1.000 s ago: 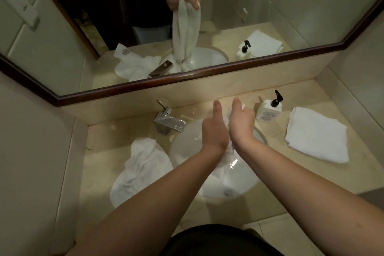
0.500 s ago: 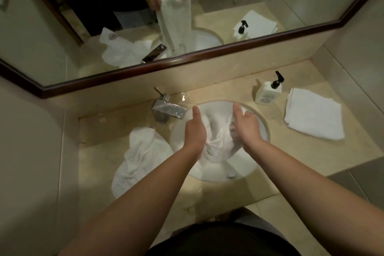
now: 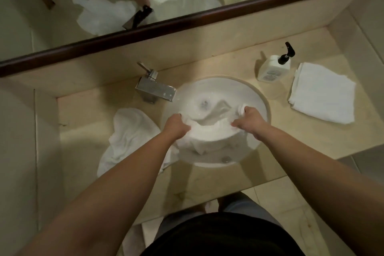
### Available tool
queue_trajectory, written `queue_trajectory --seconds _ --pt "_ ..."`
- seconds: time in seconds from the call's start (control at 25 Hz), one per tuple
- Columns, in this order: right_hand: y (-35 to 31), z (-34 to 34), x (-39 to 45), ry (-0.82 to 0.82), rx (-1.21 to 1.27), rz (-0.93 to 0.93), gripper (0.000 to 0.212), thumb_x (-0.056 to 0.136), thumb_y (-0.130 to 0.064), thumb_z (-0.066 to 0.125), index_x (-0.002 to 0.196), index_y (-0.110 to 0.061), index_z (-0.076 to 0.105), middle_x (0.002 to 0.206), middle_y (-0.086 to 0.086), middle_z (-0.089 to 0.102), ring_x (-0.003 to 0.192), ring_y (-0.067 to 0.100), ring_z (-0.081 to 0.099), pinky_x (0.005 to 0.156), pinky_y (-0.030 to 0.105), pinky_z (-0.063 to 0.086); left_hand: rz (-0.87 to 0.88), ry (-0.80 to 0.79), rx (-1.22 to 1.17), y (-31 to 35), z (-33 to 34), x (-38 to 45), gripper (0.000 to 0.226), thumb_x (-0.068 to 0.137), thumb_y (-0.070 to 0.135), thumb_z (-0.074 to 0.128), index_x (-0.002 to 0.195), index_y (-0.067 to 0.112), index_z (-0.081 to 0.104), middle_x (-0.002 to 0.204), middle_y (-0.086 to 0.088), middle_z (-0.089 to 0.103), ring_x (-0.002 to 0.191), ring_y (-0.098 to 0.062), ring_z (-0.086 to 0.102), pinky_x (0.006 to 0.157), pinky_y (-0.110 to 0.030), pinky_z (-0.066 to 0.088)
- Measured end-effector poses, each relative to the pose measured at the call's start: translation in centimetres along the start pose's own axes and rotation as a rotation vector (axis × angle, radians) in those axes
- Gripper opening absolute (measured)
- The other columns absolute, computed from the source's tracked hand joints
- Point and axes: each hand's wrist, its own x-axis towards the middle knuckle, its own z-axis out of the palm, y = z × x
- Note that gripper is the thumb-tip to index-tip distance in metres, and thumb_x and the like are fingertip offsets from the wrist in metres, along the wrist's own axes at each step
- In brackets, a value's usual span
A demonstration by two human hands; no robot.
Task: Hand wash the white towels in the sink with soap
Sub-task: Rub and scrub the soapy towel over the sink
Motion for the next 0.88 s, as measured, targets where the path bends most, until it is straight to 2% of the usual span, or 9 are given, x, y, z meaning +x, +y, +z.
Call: queue_trajectory --seconds 0.08,0.2,0.32,0.4,0.52,0.6,0.68,0.76,0.88 --pt "0.4 0.4 2.5 0.027 -0.049 -0.024 0.021 0.086 -0.016 0.069 0.099 0.000 0.061 0.098 0.014 0.064 0.093 0.033 0.064 0.075 0.040 0.054 -0.018 0.004 0.042 -0.1 0.8 2.0 0.048 0.102 0.027 0.054 0.139 -0.002 0.046 0.143 -0.020 0.050 0.129 -0.035 0.049 0.098 -0.033 0.040" --pt "1.0 1.5 6.3 -0.023 -0.027 -0.047 0.027 0.094 -0.020 0.055 0.112 -0.003 0.065 0.103 0.015 0.066 0.094 0.032 0.063 0.070 0.034 0.052 -0.083 -0.006 -0.040 0.2 1.9 5.3 0.052 0.107 0.035 0.038 0.147 0.002 0.035 0.152 -0.019 0.040 0.136 -0.033 0.042 0.103 -0.032 0.035" --pt "1.7 2.7 9.7 -0.048 0.075 -0.007 0.041 0.089 -0.026 0.056 0.121 -0.002 0.061 0.107 0.016 0.065 0.094 0.033 0.064 0.075 0.040 0.055 -0.186 0.092 -0.213 0.1 2.5 8.3 0.075 0.097 0.051 0.055 0.152 0.005 0.031 0.156 -0.013 0.037 0.140 -0.029 0.039 0.109 -0.032 0.033" --pt "2.8 3.8 11.8 -0.047 0.157 0.033 0.037 0.087 -0.029 0.066 0.112 -0.001 0.066 0.098 0.013 0.066 0.087 0.028 0.064 0.072 0.039 0.052 -0.221 0.125 -0.309 -0.9 3.4 10.1 0.086 0.086 0.055 0.069 0.150 0.008 0.037 0.153 -0.010 0.043 0.137 -0.027 0.045 0.111 -0.034 0.037" --pt "4.4 5.6 13.0 -0.119 0.023 0.051 0.027 0.088 -0.037 0.069 0.087 -0.011 0.068 0.087 0.005 0.064 0.087 0.023 0.059 0.072 0.030 0.044 -0.233 0.008 -0.416 -2.6 5.7 11.1 0.065 0.087 0.045 0.072 0.138 0.007 0.055 0.136 -0.006 0.059 0.116 -0.021 0.060 0.093 -0.026 0.048" --pt "5.5 7.1 13.3 -0.208 -0.093 0.056 0.032 0.090 -0.038 0.066 0.101 -0.008 0.070 0.105 0.008 0.068 0.102 0.027 0.061 0.081 0.030 0.046 -0.211 -0.024 -0.329 -3.6 7.5 11.6 0.044 0.092 0.035 0.070 0.125 0.007 0.063 0.121 -0.009 0.067 0.096 -0.021 0.065 0.071 -0.019 0.046" --pt "5.9 8.2 13.3 -0.217 -0.149 0.038 0.047 0.090 -0.036 0.066 0.126 -0.007 0.062 0.124 0.012 0.065 0.116 0.032 0.059 0.094 0.035 0.045 -0.163 0.022 -0.218 -4.3 8.6 11.9 0.041 0.091 0.031 0.071 0.124 0.008 0.064 0.120 -0.012 0.068 0.104 -0.027 0.065 0.078 -0.025 0.046" --pt "6.0 9.3 13.6 -0.132 -0.294 -0.028 0.057 0.083 -0.045 0.071 0.125 -0.009 0.060 0.121 0.012 0.064 0.116 0.034 0.057 0.094 0.038 0.045 -0.081 0.058 -0.075 -4.7 9.2 12.5 0.041 0.087 0.032 0.074 0.120 0.009 0.067 0.117 -0.013 0.070 0.108 -0.029 0.065 0.088 -0.034 0.049" --pt "6.4 11.1 14.1 -0.064 -0.498 -0.183 0.053 0.078 -0.049 0.070 0.112 -0.007 0.066 0.109 0.012 0.064 0.109 0.034 0.055 0.094 0.039 0.042 0.036 0.103 0.158 -4.7 10.1 13.7 0.030 0.094 0.030 0.065 0.110 0.006 0.069 0.110 -0.018 0.069 0.105 -0.034 0.063 0.088 -0.037 0.046"
